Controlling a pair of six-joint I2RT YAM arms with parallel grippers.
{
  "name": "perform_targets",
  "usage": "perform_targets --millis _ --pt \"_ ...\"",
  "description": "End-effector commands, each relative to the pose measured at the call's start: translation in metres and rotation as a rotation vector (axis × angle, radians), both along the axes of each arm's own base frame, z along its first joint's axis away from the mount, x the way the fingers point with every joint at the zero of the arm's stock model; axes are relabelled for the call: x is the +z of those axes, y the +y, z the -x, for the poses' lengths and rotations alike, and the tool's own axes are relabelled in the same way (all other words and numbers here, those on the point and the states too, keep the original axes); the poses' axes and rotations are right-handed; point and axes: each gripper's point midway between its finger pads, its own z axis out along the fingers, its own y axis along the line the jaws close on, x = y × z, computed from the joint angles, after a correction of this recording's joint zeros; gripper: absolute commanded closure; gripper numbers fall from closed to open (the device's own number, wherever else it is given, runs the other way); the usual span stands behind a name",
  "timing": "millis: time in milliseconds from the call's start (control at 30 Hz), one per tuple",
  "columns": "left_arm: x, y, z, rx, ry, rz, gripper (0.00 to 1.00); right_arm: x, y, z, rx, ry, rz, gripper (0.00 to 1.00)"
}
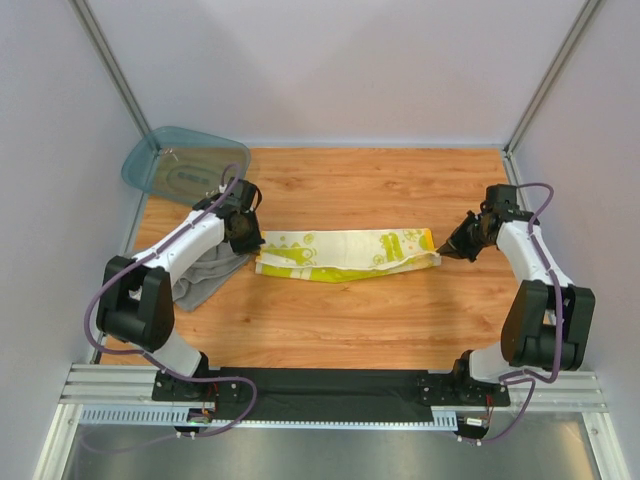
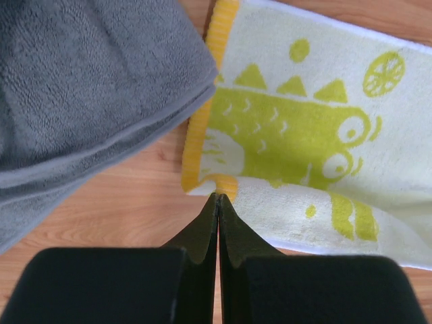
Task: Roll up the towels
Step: Fold the towel
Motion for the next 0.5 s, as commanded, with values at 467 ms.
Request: perform_targets --millis 467 --pt "0.004 0.006 -0.058 -0.007 0.025 -0.015 1.00 -0.006 -0.008 -0.064 -0.009 0.015 -0.012 1.00"
